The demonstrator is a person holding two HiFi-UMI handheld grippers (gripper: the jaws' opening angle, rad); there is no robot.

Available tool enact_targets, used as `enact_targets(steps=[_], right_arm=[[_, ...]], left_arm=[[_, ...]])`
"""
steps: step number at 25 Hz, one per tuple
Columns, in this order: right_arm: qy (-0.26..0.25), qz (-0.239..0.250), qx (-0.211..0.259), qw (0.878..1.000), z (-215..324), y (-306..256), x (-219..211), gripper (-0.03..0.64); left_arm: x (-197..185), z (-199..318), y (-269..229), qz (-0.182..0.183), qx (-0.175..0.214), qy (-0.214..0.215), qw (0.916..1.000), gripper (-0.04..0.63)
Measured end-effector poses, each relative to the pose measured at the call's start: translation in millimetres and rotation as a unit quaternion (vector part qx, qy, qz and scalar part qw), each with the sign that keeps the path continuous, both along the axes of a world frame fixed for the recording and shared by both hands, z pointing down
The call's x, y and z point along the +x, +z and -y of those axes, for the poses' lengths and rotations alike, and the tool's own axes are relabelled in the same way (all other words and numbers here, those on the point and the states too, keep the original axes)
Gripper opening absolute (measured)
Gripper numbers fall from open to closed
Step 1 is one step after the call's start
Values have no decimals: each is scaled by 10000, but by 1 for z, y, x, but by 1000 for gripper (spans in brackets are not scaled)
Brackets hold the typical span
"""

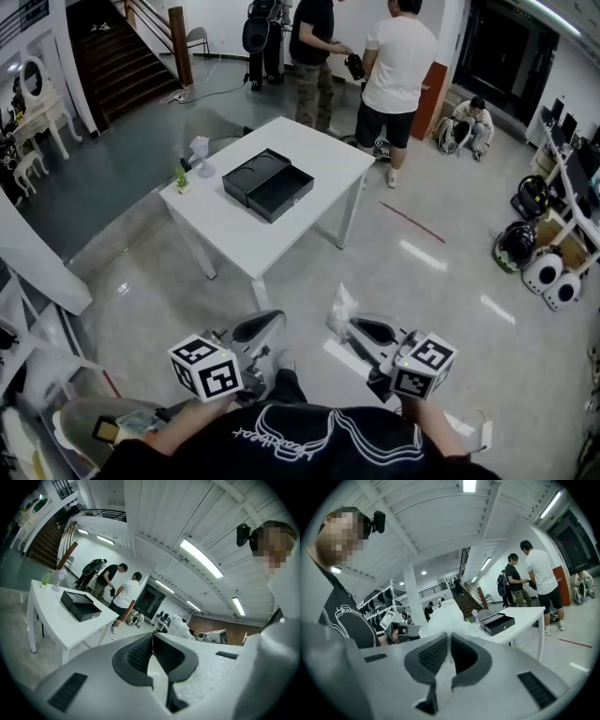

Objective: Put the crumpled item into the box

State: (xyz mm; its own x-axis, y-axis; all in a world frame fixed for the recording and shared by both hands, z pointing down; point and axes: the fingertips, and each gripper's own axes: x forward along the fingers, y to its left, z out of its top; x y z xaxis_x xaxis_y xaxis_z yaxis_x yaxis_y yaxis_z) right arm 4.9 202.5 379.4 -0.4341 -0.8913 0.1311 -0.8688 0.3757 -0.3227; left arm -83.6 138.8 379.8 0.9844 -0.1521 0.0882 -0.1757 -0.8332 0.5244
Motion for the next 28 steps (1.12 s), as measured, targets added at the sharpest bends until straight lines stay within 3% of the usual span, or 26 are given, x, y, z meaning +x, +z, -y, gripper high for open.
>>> enact_targets(steps=[16,28], right_arm=[[-7,144,-555,9984,197,30,64,21],[76,-153,-774,9969,279,37,87,21]], left_arm=[[72,199,30,170,-467,-58,9987,8],[90,290,38,84,-563,-239,9981,8]])
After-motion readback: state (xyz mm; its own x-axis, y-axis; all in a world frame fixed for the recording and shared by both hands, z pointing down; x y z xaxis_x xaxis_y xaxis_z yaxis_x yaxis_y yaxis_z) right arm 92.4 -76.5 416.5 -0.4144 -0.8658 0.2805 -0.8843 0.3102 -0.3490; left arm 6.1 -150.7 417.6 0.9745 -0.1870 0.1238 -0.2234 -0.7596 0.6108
